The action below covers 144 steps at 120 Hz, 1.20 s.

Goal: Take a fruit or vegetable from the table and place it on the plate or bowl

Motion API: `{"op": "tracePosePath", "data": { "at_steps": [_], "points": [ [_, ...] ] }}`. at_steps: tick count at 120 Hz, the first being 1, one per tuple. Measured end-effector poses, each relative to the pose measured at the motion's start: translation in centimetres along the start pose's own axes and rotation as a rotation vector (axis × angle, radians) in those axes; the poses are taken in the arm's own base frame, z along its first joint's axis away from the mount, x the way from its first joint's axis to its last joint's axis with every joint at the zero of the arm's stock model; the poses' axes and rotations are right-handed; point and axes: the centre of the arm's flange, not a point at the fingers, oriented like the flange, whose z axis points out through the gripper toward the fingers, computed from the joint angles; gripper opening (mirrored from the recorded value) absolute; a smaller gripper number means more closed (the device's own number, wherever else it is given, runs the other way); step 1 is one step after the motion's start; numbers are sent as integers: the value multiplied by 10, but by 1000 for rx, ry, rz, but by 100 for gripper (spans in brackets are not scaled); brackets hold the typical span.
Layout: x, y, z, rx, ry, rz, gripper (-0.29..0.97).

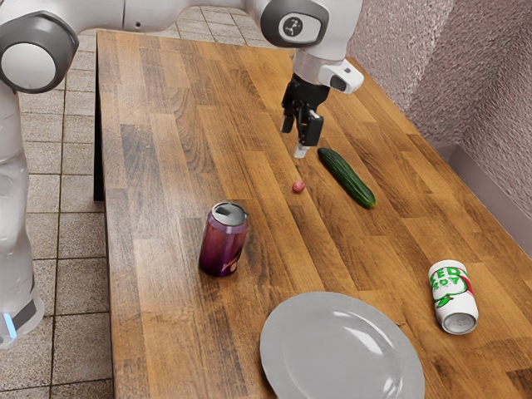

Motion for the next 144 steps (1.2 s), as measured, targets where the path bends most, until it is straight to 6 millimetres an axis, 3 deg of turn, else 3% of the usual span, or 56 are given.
{"op": "tracePosePath", "data": {
  "at_steps": [3, 6, 10, 13, 20, 27, 31, 35, 38, 42, 50, 56, 70, 79, 85, 91, 107, 116, 123, 136, 144],
  "points": [
    [-8, 1, -40, -12, 59, -5, 68],
    [-17, 0, -65, -23, 91, -11, 67],
    [-25, -12, -84, -34, 107, -38, 67],
    [-31, -33, -91, -39, 108, -81, 67],
    [-50, -121, -97, -43, 98, -261, 66],
    [-93, -227, -101, -43, 90, -490, 66],
    [-134, -273, -131, -18, 144, -609, 66],
    [-174, -290, -177, 21, 230, -683, 67],
    [-185, -281, -202, 34, 278, -683, 67],
    [-171, -252, -214, 23, 301, -618, 67],
    [-102, -187, -193, -26, 266, -446, 66],
    [-70, -134, -182, -48, 249, -331, 66],
    [-32, -13, -156, -59, 198, -99, 66],
    [-26, 24, -146, -5, 184, -25, 65],
    [-20, 27, -138, 39, 182, -15, 65],
    [-5, 15, -121, 75, 167, -34, 65],
    [17, -81, -12, 126, 63, -172, 65],
    [27, -119, 23, 132, 80, -219, 66],
    [39, -123, 42, 135, 118, -211, 66],
    [62, -103, 86, 119, 164, -162, 66],
    [70, -118, 119, 106, 162, -182, 66]
  ]
}}
